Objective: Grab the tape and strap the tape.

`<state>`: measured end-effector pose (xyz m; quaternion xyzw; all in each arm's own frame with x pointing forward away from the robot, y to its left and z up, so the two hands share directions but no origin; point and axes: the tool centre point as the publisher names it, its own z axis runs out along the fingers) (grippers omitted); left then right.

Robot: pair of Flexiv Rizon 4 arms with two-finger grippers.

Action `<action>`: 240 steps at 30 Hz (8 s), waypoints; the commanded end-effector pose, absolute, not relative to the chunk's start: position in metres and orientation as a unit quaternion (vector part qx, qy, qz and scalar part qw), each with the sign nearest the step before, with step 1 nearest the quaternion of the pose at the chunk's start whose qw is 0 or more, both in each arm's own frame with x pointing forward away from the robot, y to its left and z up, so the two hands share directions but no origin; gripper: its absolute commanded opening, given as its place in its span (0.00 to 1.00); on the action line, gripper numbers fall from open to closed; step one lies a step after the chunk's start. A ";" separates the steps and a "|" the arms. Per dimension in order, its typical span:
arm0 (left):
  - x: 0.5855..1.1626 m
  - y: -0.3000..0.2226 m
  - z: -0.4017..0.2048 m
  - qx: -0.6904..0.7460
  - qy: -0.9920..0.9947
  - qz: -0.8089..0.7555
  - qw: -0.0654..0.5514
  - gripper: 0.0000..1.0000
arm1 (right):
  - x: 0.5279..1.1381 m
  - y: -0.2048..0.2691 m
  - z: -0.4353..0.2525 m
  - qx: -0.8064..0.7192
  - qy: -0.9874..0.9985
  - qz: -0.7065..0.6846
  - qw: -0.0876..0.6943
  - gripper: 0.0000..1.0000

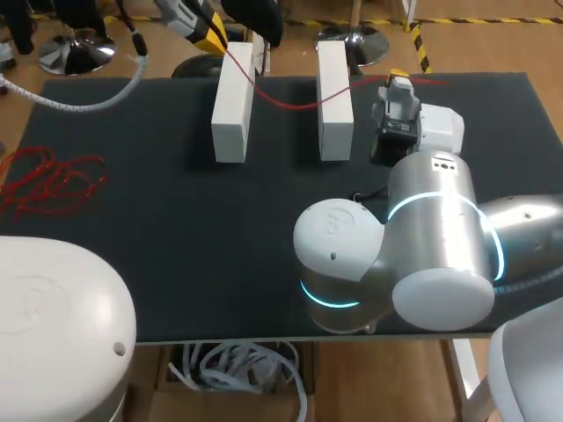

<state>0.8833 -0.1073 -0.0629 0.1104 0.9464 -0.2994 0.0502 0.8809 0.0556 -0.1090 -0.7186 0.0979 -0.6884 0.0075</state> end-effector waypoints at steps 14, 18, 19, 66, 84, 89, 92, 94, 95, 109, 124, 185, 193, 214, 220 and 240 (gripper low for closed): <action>0.882 -0.115 -0.062 0.096 0.947 -0.301 0.050 0.00 | 0.881 0.054 -0.106 -0.721 0.097 -0.686 0.008 0.00; 0.882 -0.115 -0.062 0.096 0.947 -0.301 0.050 0.00 | 0.881 0.054 -0.106 -0.721 0.097 -0.686 0.008 0.00; 0.882 -0.115 -0.062 0.096 0.947 -0.301 0.050 0.00 | 0.881 0.054 -0.106 -0.721 0.097 -0.686 0.008 0.00; 0.882 -0.115 -0.062 0.096 0.947 -0.301 0.050 0.00 | 0.868 0.048 -0.037 -0.658 -0.225 -0.647 -0.311 0.00; 0.882 -0.115 -0.062 0.096 0.947 -0.301 0.050 0.00 | 0.874 0.053 -0.036 -0.648 -0.337 -0.582 -0.359 0.00; 0.882 -0.115 -0.062 0.096 0.947 -0.301 0.050 0.00 | 0.877 0.051 -0.031 -0.610 -0.424 -0.537 -0.400 0.00; 0.882 -0.115 -0.062 0.096 0.947 -0.301 0.050 0.00 | 0.879 0.050 -0.026 -0.548 -0.475 -0.525 -0.445 0.00; 0.882 -0.115 -0.062 0.096 0.947 -0.301 0.050 0.00 | 0.881 0.049 -0.025 -0.515 -0.497 -0.520 -0.466 0.00; 0.882 -0.115 -0.062 0.096 0.947 -0.301 0.050 0.00 | 0.882 0.048 -0.024 -0.498 -0.509 -0.521 -0.471 0.00; 0.882 -0.115 -0.062 0.096 0.947 -0.301 0.050 0.00 | 0.880 0.057 -0.028 -0.185 -0.695 -0.465 -0.516 0.00; 0.882 -0.115 -0.062 0.096 0.947 -0.301 0.050 0.00 | 0.877 0.058 -0.028 -0.196 -0.687 -0.476 -0.513 0.00; 0.882 -0.115 -0.062 0.096 0.947 -0.301 0.050 0.00 | 0.874 0.146 -0.043 -0.196 -0.721 -0.078 -0.660 0.00; 0.882 -0.115 -0.062 0.096 0.947 -0.301 0.050 0.00 | 0.879 0.151 -0.044 -0.201 -0.729 -0.052 -0.652 0.00; 0.882 -0.115 -0.062 0.096 0.947 -0.301 0.050 0.00 | 0.886 0.156 -0.042 -0.119 -0.745 -0.060 -0.654 0.00; 0.882 -0.115 -0.062 0.096 0.947 -0.301 0.050 0.00 | 0.893 0.157 -0.037 -0.044 -0.739 -0.052 -0.670 0.00; 0.882 -0.115 -0.062 0.096 0.947 -0.301 0.050 0.00 | 0.898 0.160 -0.030 0.023 -0.746 -0.045 -0.664 0.00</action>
